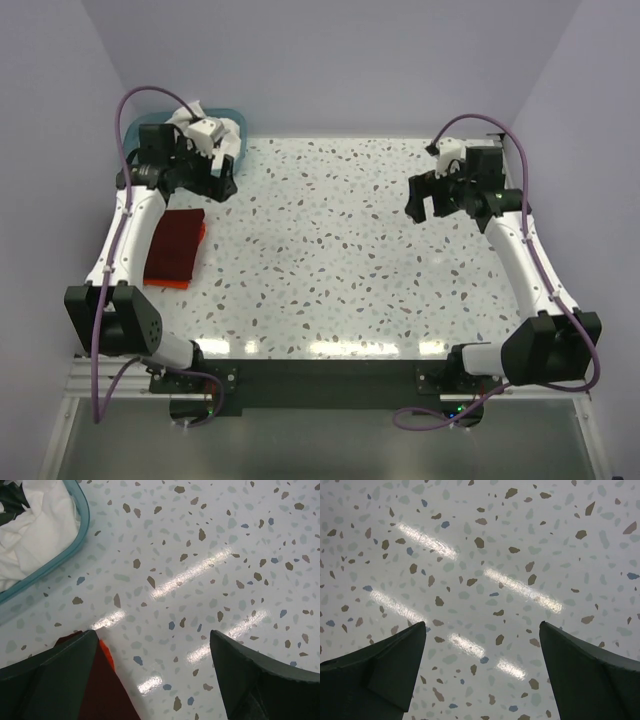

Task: Fold and stack the t-shirts
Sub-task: Grab the tshirt from the pile

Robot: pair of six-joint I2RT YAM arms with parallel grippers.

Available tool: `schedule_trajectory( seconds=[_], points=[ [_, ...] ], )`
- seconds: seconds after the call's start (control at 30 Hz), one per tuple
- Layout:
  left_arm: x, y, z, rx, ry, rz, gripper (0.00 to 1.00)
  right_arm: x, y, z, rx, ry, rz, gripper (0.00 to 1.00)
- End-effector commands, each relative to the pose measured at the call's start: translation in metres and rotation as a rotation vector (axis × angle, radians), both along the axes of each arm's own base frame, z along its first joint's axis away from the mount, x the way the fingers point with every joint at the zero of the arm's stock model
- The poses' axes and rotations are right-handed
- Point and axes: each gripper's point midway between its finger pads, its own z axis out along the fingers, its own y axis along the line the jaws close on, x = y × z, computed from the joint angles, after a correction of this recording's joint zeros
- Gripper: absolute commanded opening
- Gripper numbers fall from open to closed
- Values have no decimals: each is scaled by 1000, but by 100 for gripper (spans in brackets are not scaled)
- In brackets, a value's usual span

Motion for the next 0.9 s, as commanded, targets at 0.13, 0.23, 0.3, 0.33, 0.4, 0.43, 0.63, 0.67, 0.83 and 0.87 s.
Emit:
schedule_trajectory(
  seconds=[0.13, 0.23, 0.3, 0.33, 0.4, 0.43, 0.63, 0.67, 0.83, 0.87],
  points=[
    [42, 6, 29, -49, -44, 27, 100, 11, 2, 9, 3, -14, 8, 98],
    [74, 22, 59, -120, -87, 96, 100, 14, 0, 9, -6, -15, 4, 99],
    [92, 41, 66, -136, -101, 153, 100, 14, -2, 9, -19, -14, 3, 99],
    [109, 51, 69, -142, -111, 191, 100, 15, -3, 9, -24, -15, -1, 99],
    [127, 70, 68, -119, -128, 259, 100, 13, -5, 6, -40, -6, 0, 99],
    [141, 79, 54, -103, -112, 291, 100, 13, -6, 6, -47, -8, -3, 98],
    [193, 123, 21, -35, -167, 438, 100, 12, -14, -4, -95, 13, -12, 98],
    [200, 128, 20, -26, -183, 446, 100, 12, -15, -4, -100, 17, -13, 99],
    [230, 148, -30, 38, -158, 491, 100, 15, -20, -14, -129, 45, -14, 99],
    [235, 152, -38, 52, -164, 501, 100, 15, -20, -17, -136, 53, -9, 99]
  ],
)
